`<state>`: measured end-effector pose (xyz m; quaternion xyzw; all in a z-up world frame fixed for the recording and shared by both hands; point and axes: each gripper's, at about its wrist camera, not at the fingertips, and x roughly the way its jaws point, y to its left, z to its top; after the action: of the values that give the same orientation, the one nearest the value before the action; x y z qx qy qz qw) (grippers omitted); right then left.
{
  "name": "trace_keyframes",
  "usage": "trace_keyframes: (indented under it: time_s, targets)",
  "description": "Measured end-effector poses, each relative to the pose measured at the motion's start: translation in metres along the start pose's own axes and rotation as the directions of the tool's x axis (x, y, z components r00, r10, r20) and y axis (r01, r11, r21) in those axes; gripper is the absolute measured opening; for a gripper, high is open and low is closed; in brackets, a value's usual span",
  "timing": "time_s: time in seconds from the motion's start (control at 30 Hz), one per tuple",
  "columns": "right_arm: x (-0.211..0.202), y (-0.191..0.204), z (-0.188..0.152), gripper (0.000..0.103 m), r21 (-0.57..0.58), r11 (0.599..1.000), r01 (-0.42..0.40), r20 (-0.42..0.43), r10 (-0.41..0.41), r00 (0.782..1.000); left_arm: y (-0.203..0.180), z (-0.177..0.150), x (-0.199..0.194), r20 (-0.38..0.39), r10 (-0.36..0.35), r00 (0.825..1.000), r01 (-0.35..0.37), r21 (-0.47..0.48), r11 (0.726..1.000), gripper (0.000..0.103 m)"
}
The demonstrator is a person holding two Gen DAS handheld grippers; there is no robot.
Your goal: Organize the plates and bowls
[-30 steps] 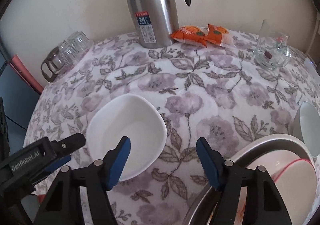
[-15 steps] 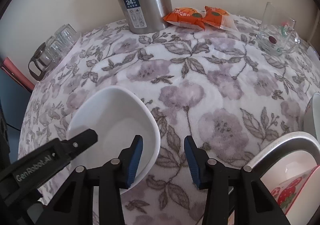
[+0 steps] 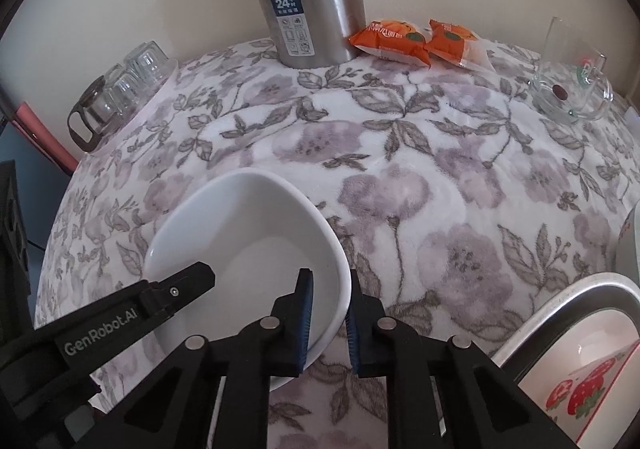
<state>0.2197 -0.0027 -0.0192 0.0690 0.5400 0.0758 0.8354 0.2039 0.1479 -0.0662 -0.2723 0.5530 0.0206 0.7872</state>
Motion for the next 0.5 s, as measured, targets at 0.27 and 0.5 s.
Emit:
trace_keyframes:
  time_s: [0.27, 0.5]
  targets:
    - [-0.031, 0.0, -0.002, 0.016, -0.017, 1.0, 0.005, 0.055, -0.004, 0.998, -0.01, -0.003, -0.021, 0.028, -0.018, 0.999, 0.017, 0.023, 1.0, 0.019]
    - [-0.07, -0.007, -0.009, 0.016, 0.008, 1.0, -0.011, 0.129, 0.01, 0.992, -0.03, -0.014, -0.055, 0.085, -0.035, 0.996, 0.03, 0.063, 0.998, 0.019]
